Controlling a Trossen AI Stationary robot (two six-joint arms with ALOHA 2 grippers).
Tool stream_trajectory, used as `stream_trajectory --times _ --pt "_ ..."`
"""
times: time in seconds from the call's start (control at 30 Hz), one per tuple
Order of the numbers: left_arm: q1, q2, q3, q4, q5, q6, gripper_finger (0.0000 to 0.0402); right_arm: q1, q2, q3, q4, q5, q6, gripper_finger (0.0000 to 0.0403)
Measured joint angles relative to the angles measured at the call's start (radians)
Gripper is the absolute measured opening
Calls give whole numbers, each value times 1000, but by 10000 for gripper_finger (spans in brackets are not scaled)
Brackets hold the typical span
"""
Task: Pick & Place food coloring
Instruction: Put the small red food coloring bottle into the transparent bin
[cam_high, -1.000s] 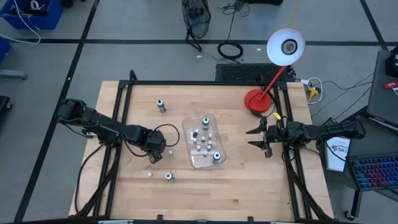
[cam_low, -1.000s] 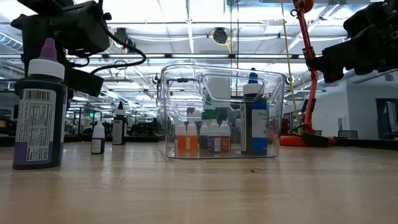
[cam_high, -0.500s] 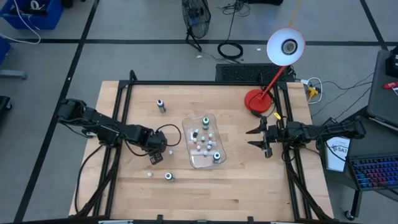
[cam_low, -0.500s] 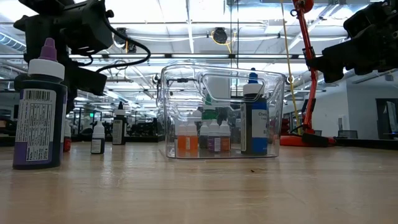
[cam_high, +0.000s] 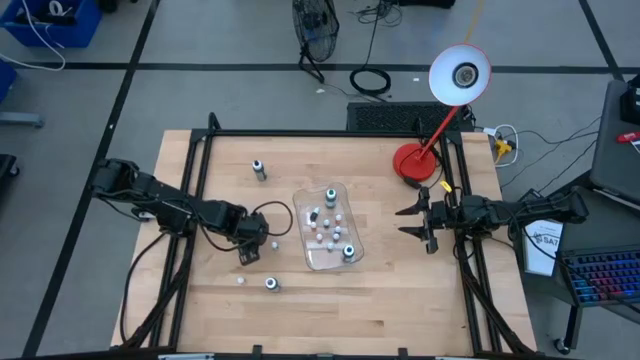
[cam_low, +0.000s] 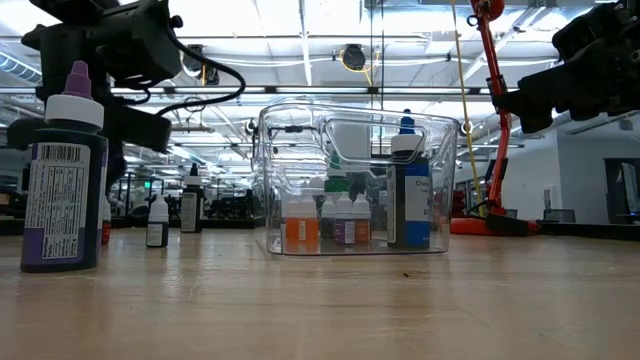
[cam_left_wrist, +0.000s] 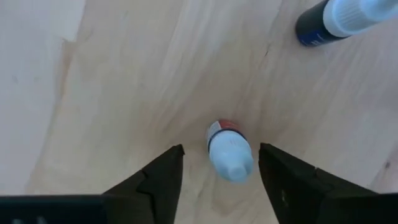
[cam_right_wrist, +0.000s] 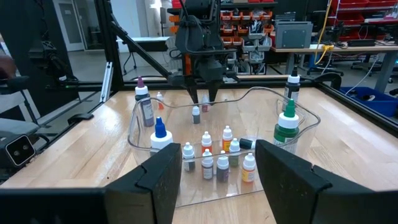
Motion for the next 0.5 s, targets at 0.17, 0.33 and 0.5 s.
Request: stream_trajectory --times 0.17,0.33,0.5 --pt "0 0 0 2 -26 94 226 0 0 0 0 0 0 192" --pt "0 0 0 29 -39 159 212 0 0 0 0 0 0 194" --pt "0 0 0 62 -19 182 187 0 0 0 0 0 0 192"
